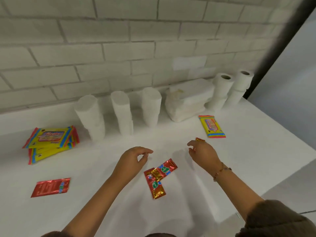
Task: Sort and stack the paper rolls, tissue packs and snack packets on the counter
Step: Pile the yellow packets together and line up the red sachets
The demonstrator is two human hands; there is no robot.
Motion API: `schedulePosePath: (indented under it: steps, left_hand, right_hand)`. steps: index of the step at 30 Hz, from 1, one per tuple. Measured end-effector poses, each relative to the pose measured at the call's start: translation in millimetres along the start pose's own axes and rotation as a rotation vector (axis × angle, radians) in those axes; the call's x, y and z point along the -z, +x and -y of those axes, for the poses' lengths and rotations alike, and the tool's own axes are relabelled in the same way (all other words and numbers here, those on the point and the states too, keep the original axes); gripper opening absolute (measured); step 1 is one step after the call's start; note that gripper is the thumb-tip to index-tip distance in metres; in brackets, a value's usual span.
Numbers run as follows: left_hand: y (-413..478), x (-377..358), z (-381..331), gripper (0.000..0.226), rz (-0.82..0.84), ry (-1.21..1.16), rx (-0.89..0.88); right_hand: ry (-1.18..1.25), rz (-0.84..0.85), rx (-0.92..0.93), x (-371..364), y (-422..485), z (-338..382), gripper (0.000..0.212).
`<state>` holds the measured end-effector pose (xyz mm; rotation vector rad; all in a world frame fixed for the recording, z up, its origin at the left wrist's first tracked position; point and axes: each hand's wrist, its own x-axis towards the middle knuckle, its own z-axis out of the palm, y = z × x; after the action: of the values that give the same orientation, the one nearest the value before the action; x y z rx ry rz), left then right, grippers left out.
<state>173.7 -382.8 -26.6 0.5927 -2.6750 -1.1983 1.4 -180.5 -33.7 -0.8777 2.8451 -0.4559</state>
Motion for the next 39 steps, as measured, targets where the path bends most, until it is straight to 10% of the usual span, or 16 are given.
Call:
schedulePosePath:
  steps: [23,39]
  left_hand:
    - [10,-51,-33,0.022,-0.132,-0.003,0.204]
    - [-105,107,75,0.030,-0.445,-0.211,0.210]
  right_hand:
    - [-0.090,-0.062,-0.162,-7,101,-106,0.022]
    - [0.268,0.024,0.502,-45,-27,171,0.015]
